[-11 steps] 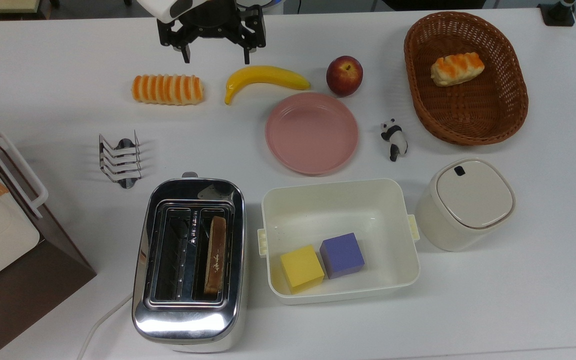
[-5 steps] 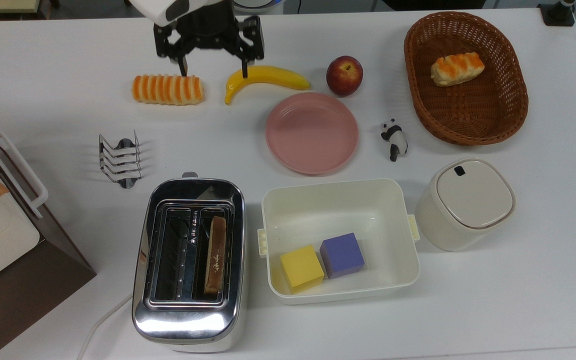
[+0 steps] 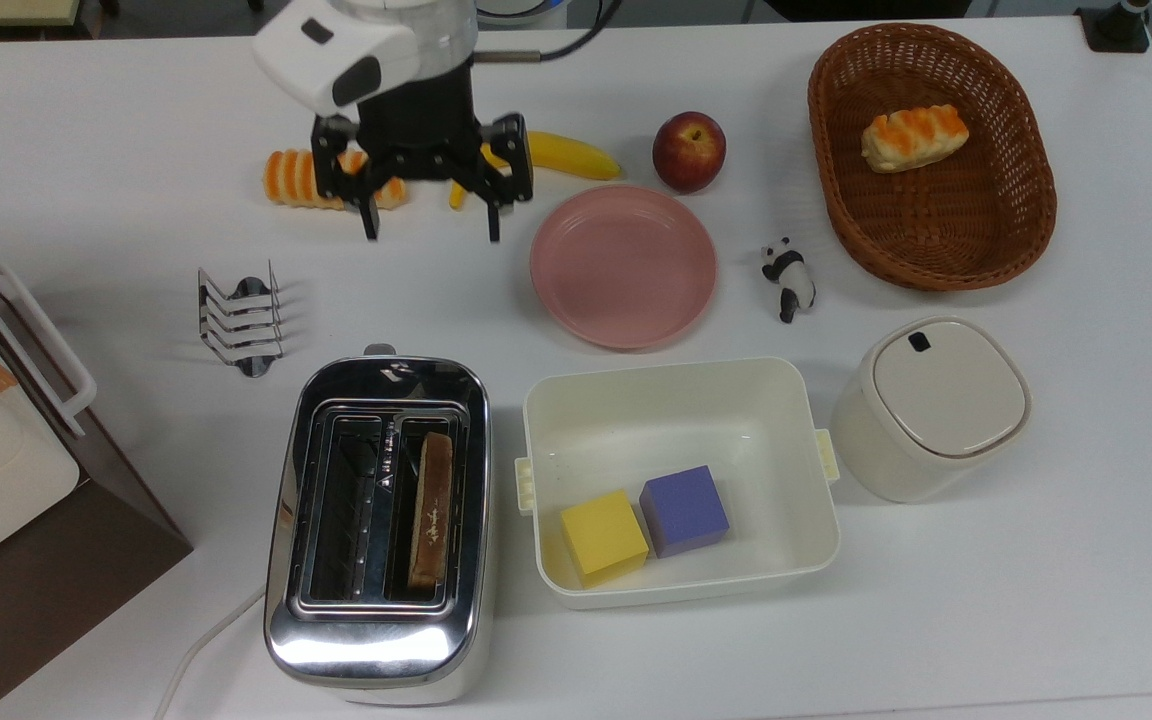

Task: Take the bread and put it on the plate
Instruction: 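Move the open gripper over the toaster toward the bread slice, then close the gripper on the bread slice's crust in the toaster, then lift the bread slice up out of the toaster slot, then carry the bread slice over the pink plate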

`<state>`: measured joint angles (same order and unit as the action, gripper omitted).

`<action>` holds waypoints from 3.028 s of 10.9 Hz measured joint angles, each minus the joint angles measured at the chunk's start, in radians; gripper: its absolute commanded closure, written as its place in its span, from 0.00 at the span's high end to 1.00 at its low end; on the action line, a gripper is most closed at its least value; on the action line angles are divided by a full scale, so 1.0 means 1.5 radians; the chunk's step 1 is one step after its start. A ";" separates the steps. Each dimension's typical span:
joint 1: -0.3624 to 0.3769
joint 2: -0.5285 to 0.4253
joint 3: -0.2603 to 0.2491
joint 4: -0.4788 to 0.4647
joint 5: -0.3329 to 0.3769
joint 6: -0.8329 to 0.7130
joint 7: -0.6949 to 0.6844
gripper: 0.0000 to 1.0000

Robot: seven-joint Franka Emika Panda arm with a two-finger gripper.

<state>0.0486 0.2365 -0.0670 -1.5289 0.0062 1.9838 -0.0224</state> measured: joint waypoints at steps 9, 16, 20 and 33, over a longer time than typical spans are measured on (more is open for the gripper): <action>0.007 0.091 0.005 0.044 -0.081 0.259 0.040 0.92; 0.012 0.208 0.006 0.089 -0.219 0.358 0.134 0.06; 0.014 0.212 0.005 0.113 -0.238 0.358 0.169 0.00; 0.004 0.018 0.002 0.118 0.092 -0.132 -0.019 0.00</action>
<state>0.0546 0.2632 -0.0641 -1.3524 0.1439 1.7865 -0.0511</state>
